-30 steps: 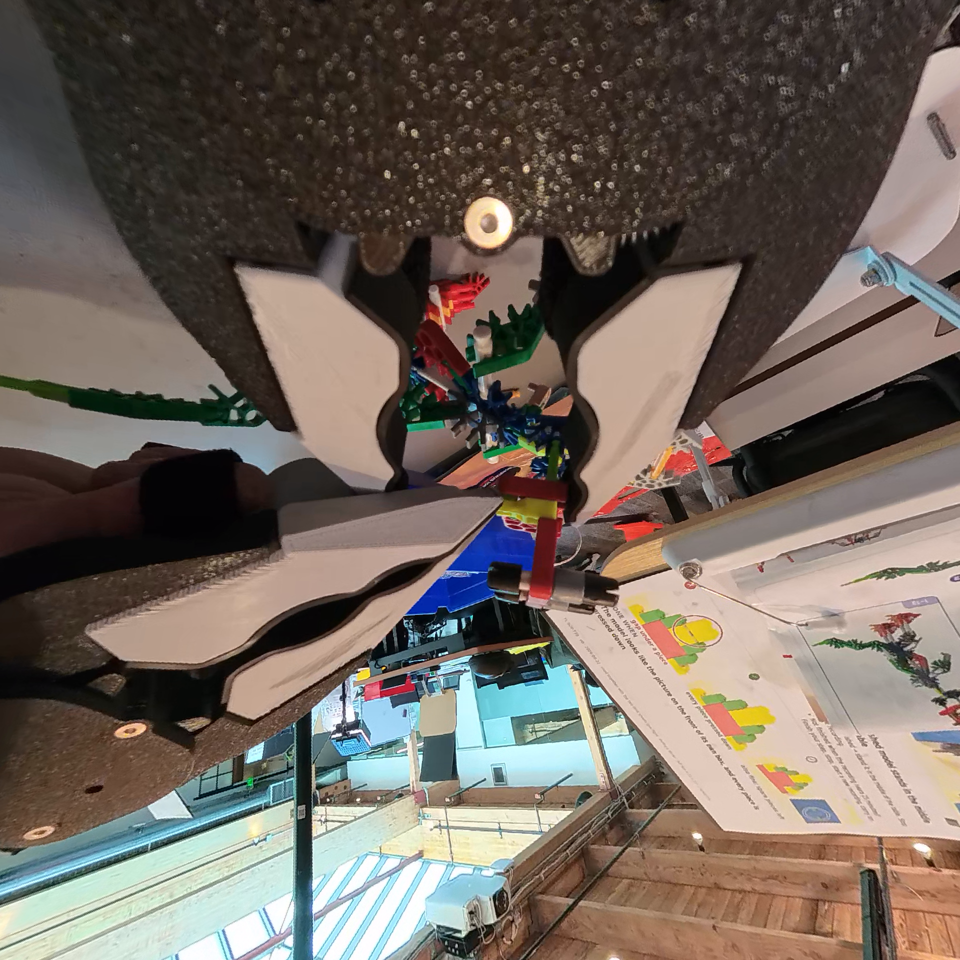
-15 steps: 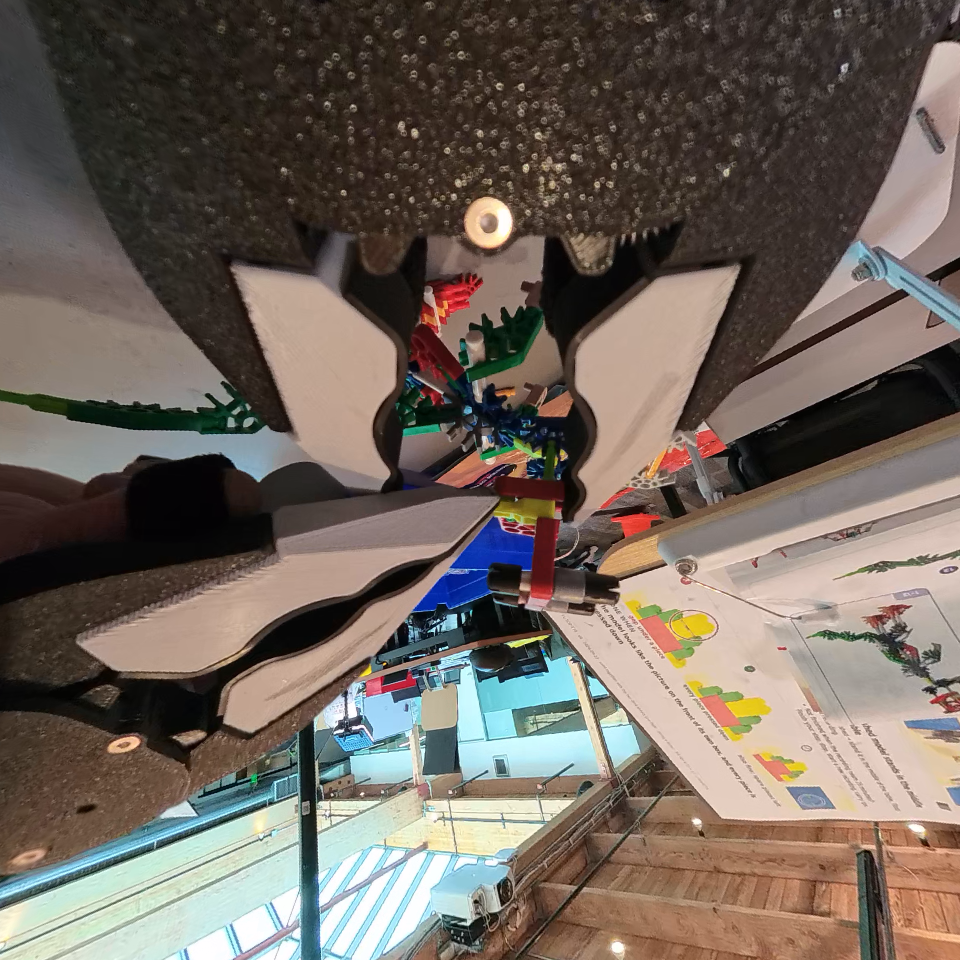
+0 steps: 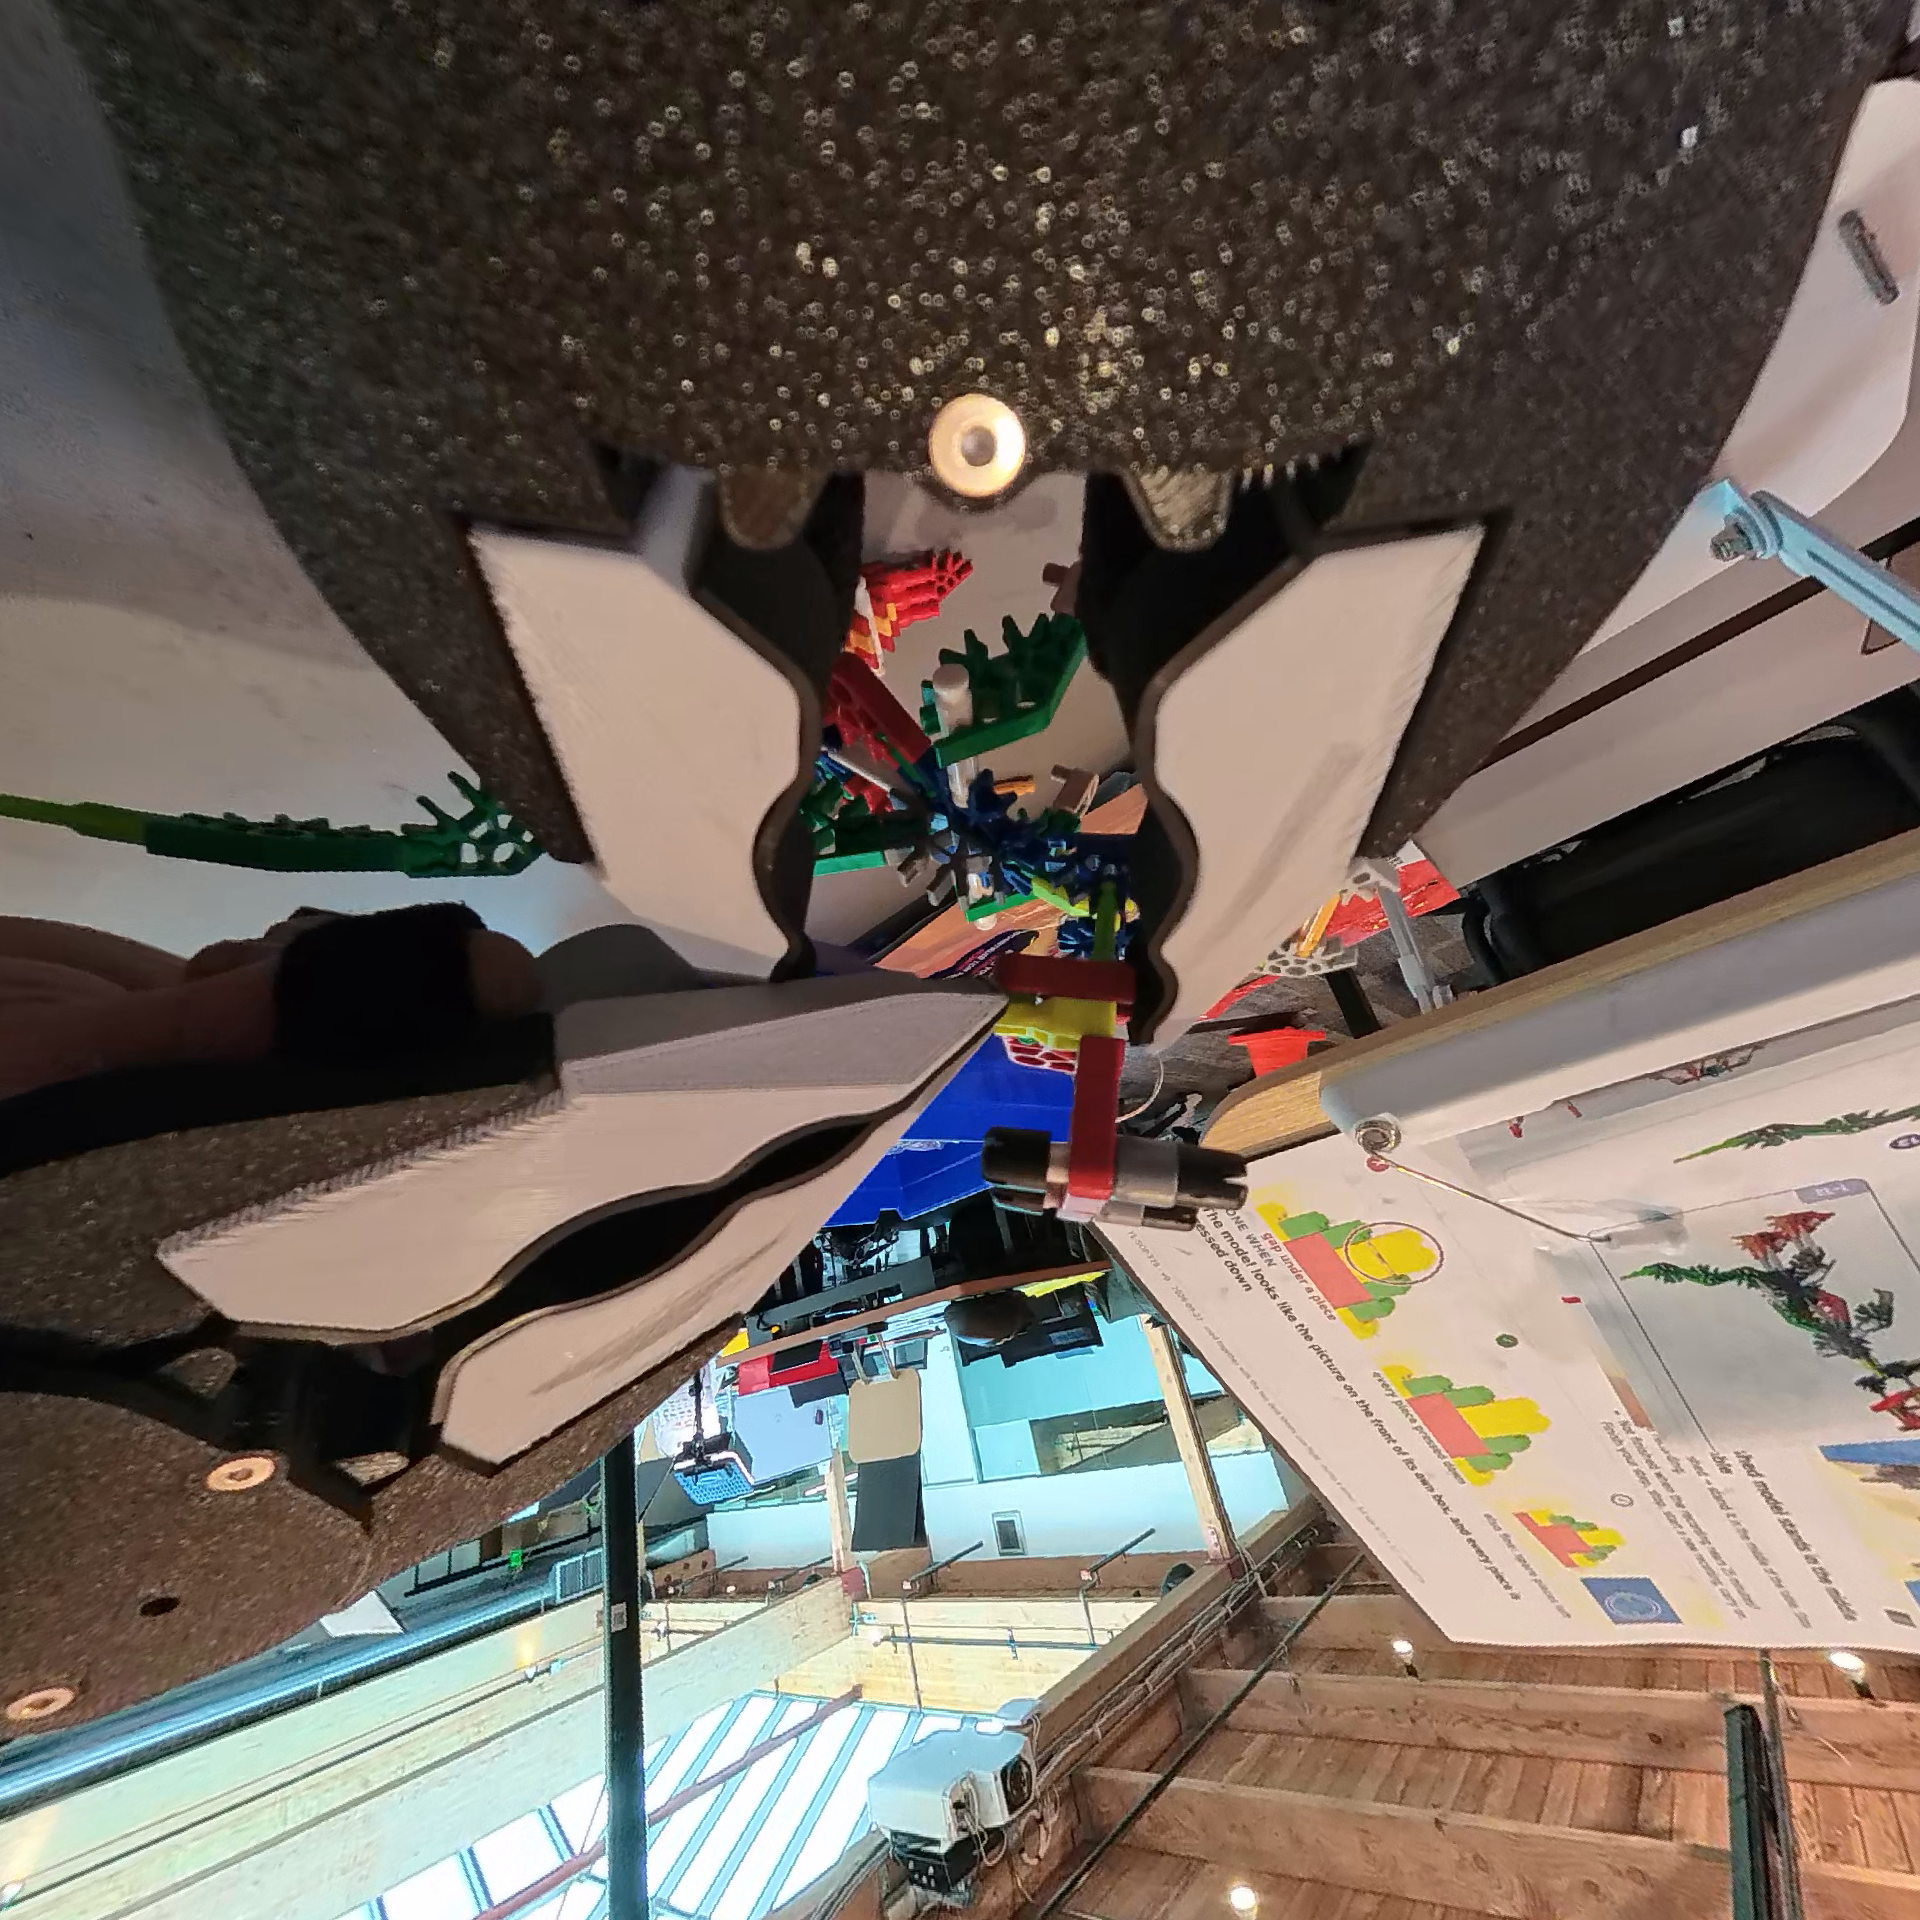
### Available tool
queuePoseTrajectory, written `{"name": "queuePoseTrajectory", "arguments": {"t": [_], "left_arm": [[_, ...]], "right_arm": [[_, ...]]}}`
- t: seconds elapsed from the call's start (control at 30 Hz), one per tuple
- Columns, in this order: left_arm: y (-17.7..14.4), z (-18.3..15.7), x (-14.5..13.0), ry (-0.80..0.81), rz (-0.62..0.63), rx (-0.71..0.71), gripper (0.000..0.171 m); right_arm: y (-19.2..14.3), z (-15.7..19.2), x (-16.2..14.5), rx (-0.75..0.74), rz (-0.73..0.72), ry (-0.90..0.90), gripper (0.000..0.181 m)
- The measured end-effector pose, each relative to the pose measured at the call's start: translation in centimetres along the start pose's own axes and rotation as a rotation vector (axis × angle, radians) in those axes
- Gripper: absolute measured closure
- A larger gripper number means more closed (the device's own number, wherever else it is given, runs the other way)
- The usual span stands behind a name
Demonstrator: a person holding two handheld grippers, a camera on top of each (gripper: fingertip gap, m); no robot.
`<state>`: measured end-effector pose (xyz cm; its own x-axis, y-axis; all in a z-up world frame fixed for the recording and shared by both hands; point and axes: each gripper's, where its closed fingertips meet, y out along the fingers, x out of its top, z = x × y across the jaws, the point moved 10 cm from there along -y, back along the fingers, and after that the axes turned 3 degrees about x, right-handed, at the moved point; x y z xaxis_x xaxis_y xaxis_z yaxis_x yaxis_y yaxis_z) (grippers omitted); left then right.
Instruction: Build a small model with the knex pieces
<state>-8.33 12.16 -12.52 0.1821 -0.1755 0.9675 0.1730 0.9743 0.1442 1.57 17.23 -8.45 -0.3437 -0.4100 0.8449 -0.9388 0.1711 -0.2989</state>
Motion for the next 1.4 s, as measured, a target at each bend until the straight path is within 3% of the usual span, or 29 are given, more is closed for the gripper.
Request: {"name": "queuePoseTrajectory", "arguments": {"t": [0.97, 1.2, 1.33, 1.4], "left_arm": [[-0.3, 0.4, -0.1, -0.013, 0.011, -0.069, 0.115], [-0.6, 1.0, -0.1, -0.021, 0.013, -0.097, 0.126], [-0.8, 1.6, 0.0, -0.005, 0.009, -0.078, 0.148], [-0.8, 1.5, 0.0, 0.016, 0.010, -0.062, 0.150]], "right_arm": [[-0.4, -0.7, 0.0, 0.073, -0.001, 0.056, 0.180], [-0.5, -1.1, 0.0, 0.115, -0.023, 0.081, 0.179], [-0.8, -1.8, 0.0, 0.189, -0.049, 0.199, 0.179], [-0.8, -1.9, 0.0, 0.205, -0.044, 0.213, 0.179]]}}
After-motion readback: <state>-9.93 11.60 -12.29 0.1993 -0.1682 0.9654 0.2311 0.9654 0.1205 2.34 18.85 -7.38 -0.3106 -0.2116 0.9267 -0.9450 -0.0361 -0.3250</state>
